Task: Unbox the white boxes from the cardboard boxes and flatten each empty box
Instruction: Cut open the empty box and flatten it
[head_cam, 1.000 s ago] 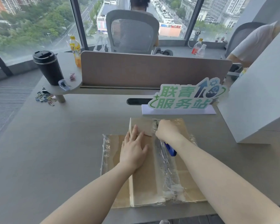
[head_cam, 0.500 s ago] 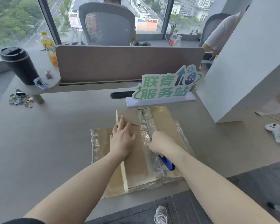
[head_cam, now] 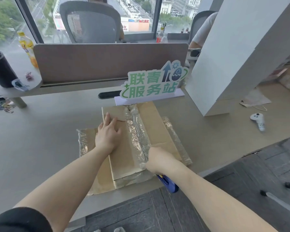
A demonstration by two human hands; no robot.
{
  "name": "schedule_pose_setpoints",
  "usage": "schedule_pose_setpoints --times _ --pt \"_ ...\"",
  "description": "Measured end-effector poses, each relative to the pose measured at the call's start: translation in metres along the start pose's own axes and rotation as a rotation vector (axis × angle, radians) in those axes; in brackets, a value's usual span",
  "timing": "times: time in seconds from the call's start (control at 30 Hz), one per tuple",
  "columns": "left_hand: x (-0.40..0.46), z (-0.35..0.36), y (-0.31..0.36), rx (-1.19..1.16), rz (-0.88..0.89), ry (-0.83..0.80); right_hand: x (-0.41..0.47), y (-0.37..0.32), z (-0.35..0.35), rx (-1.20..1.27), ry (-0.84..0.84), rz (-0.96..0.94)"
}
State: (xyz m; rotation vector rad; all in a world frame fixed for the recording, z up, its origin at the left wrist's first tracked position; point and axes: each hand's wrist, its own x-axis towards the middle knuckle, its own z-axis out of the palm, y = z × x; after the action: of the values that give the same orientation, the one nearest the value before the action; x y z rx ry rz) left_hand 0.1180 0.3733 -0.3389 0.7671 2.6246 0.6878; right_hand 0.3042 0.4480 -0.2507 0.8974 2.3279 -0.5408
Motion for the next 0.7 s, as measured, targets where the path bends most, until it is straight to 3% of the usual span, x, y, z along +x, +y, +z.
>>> schedule_pose_setpoints --times 0.33,0.47,0.57,0.7 --pt "0.002 0.001 0.002 0.059 0.003 0.002 -0.039 0.021 0.021 0.082 0.057 -0.033" --pt "-0.001 -0.003 0.004 0.017 -0.004 -0.060 -0.046 0.039 0.041 0.202 0.180 -0.061" --pt "-0.019 -0.012 0.005 0.167 0.087 -0.059 -0.053 0.054 0.057 0.570 0.288 -0.064" --pt "-0.048 -0.015 0.001 0.392 0.465 -0.125 -0.062 0.060 0.083 1.048 0.337 0.015"
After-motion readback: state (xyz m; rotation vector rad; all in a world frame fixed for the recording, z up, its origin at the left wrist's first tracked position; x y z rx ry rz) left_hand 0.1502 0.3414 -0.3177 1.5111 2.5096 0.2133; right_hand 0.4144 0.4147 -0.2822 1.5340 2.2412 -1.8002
